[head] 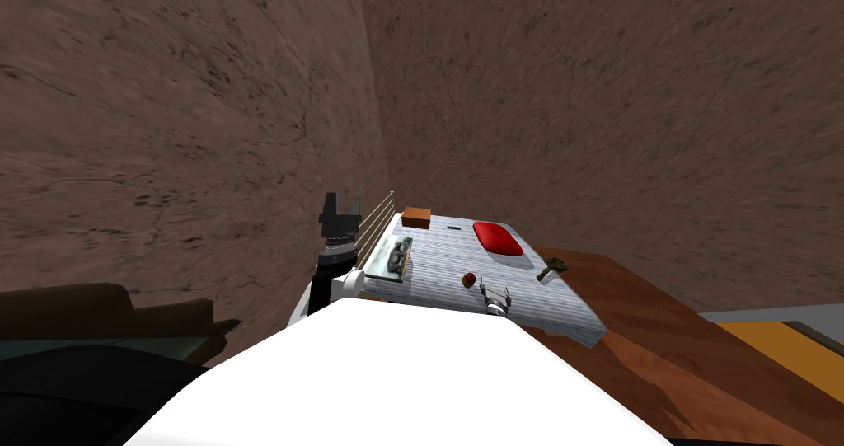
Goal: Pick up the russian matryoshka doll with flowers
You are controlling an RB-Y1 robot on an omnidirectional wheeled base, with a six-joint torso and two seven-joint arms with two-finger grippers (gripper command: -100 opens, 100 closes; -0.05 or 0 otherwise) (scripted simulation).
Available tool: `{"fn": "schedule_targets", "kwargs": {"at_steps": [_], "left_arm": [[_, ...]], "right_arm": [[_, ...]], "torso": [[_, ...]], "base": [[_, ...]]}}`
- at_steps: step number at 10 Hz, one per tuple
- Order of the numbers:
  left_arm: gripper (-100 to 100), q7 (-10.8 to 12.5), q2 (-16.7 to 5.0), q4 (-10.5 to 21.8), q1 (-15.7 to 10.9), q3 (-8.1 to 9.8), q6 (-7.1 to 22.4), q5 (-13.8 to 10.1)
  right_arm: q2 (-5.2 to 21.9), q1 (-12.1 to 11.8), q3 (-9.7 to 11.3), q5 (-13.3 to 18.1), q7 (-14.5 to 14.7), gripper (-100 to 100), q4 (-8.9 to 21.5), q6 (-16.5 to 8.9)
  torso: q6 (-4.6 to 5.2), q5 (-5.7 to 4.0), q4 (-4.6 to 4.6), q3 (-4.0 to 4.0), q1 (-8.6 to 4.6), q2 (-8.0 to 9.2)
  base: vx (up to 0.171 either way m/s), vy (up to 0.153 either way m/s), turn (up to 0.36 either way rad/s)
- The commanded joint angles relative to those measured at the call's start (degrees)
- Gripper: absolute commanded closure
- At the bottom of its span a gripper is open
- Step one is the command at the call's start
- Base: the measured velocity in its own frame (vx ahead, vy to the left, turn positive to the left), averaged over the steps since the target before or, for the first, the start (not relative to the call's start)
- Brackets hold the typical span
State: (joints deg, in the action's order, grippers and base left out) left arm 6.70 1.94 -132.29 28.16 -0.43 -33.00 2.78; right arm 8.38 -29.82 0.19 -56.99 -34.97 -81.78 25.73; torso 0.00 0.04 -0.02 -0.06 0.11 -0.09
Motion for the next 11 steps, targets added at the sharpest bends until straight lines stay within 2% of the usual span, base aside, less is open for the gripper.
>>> {"fn": "schedule_targets", "kwargs": {"at_steps": [1, 2, 3, 4, 5, 6, 7, 8, 9, 11], "left_arm": [[0, 0.0, 0.0, 0.0, 0.0, 0.00, 0.0, 0.0], [0, 0.0, 0.0, 0.0, 0.0, 0.00, 0.0, 0.0], [0, 0.0, 0.0, 0.0, 0.0, 0.00, 0.0, 0.0], [0, 0.0, 0.0, 0.0, 0.0, 0.00, 0.0, 0.0], [0, 0.0, 0.0, 0.0, 0.0, 0.00, 0.0, 0.0], [0, 0.0, 0.0, 0.0, 0.0, 0.00, 0.0, 0.0], [0, 0.0, 0.0, 0.0, 0.0, 0.00, 0.0, 0.0], [0, 0.0, 0.0, 0.0, 0.0, 0.00, 0.0, 0.0], [0, 0.0, 0.0, 0.0, 0.0, 0.00, 0.0, 0.0], [0, 0.0, 0.0, 0.0, 0.0, 0.00, 0.0, 0.0]], "right_arm": [[-0.1, 0.3, 0.0, -1.7, -0.6, -100, 1.6, -0.5], [-0.1, 1.2, 0.0, -3.9, -1.8, -100, 4.5, -1.1], [-0.1, 1.2, 0.0, -4.3, -1.8, -100, 4.5, -1.1], [-0.2, 2.2, 0.1, -6.7, -3.0, -100, 6.5, -1.8], [-0.2, 2.2, 0.1, -6.8, -3.0, -100, 7.4, -1.8], [-0.3, 3.3, 0.1, -9.1, -4.1, -100, 9.5, -2.4], [-0.3, 3.3, 0.1, -9.1, -4.1, -100, 10.1, -2.4], [-0.5, 4.5, 0.2, -11.3, -5.1, -100, 12.2, -3.0], [-0.5, 4.5, 0.2, -11.3, -5.1, -100, 12.8, -3.0], [-0.9, 6.9, 0.3, -15.1, -7.1, -100, 17.0, -4.3]], "torso": [[0.00, 0.00, 0.00, 0.00, 0.00, 0.00], [0.01, 0.00, 0.00, 0.01, -0.03, 0.02], [0.01, 0.00, 0.00, 0.01, -0.05, 0.03], [0.02, 0.00, 0.01, 0.02, -0.08, 0.04], [0.00, -0.01, 0.01, 0.02, -0.09, 0.03], [0.01, -0.01, 0.01, 0.02, -0.10, 0.03], [0.01, -0.01, 0.01, 0.03, -0.10, 0.05], [0.01, -0.01, 0.01, 0.03, -0.10, 0.06], [0.01, -0.01, 0.01, 0.03, -0.10, 0.05], [0.00, -0.02, 0.01, 0.03, -0.13, 0.05]], "base": [[0.029, 0.022, 0.025], [0.031, 0.013, 0.057], [0.026, 0.009, 0.022], [0.029, 0.007, 0.046], [0.026, 0.003, 0.028], [0.024, 0.002, 0.043], [0.020, 0.001, 0.022], [0.026, 0.002, 0.047], [0.023, -0.003, 0.025], [0.029, -0.012, 0.059]]}}
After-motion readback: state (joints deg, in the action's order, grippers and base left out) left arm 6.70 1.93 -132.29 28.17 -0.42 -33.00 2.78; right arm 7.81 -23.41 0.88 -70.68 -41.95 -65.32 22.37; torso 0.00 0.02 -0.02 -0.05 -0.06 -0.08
